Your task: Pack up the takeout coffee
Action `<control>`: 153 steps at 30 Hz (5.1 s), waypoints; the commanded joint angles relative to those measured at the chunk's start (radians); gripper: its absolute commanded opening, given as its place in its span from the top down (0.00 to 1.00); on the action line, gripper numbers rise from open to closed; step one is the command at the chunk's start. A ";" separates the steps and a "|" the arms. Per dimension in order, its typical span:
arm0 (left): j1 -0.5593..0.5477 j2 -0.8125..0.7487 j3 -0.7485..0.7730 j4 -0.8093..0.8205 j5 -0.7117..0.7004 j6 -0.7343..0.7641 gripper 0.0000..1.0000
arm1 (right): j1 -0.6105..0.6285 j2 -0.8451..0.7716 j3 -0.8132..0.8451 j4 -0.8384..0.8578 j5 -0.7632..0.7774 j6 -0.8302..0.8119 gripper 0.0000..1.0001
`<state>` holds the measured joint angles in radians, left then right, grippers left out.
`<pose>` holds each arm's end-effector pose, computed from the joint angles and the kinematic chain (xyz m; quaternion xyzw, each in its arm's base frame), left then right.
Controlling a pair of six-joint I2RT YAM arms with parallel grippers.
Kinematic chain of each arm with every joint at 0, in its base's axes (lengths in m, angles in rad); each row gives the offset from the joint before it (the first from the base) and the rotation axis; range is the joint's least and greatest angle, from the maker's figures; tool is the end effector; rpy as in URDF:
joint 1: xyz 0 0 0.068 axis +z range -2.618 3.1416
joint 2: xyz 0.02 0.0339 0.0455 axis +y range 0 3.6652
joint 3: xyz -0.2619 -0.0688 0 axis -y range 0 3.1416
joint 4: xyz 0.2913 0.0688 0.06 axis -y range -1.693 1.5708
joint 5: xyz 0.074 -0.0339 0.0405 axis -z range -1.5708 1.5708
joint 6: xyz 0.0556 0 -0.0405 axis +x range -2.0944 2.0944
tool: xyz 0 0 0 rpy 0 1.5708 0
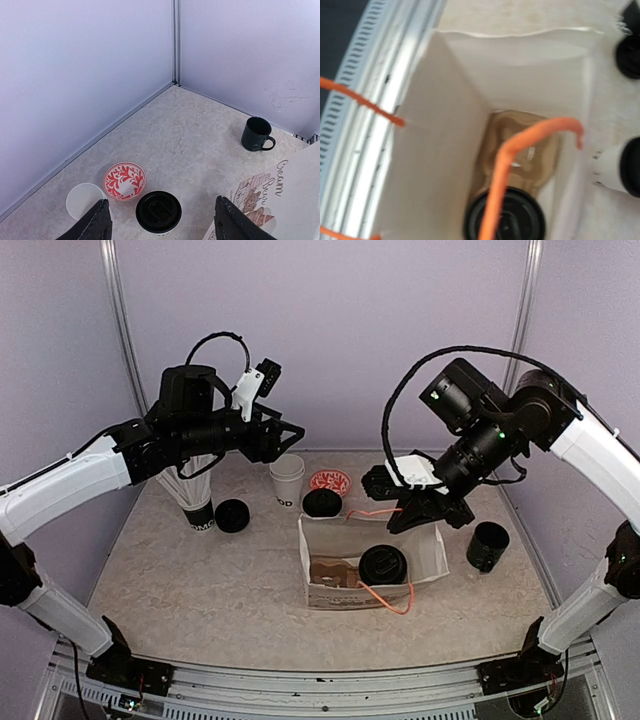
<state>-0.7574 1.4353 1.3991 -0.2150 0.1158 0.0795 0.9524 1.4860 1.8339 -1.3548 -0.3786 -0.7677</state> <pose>0.2885 -0.2816 0.3903 0.3529 0.7063 -0.2466 0.5619 0.1678 0.2713 0.4240 -0.7491 0.5758 0.2052 0.2554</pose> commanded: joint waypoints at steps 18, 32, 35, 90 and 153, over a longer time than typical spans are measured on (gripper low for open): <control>0.023 0.212 0.040 0.029 -0.017 -0.037 0.30 | 0.140 -0.059 0.013 -0.021 0.105 0.067 1.00; 0.030 0.433 0.287 -0.201 -0.080 -0.037 0.31 | -0.149 -0.029 -0.016 0.028 0.093 -0.060 1.00; 0.031 0.480 0.339 -0.247 -0.106 -0.037 0.34 | -0.209 -0.023 -0.015 0.032 0.097 -0.085 1.00; -0.001 0.741 0.572 -0.552 -0.179 0.040 0.15 | -0.298 0.059 0.063 0.083 0.089 -0.053 0.48; 0.047 0.615 0.523 -0.581 -0.029 0.028 0.04 | -0.298 0.015 0.047 0.094 0.128 -0.048 0.57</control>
<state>-0.6907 2.0991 1.9293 -0.8398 0.1299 0.0490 0.6605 1.5402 1.8664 -1.2659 -0.2729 -0.8238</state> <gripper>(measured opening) 0.895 0.468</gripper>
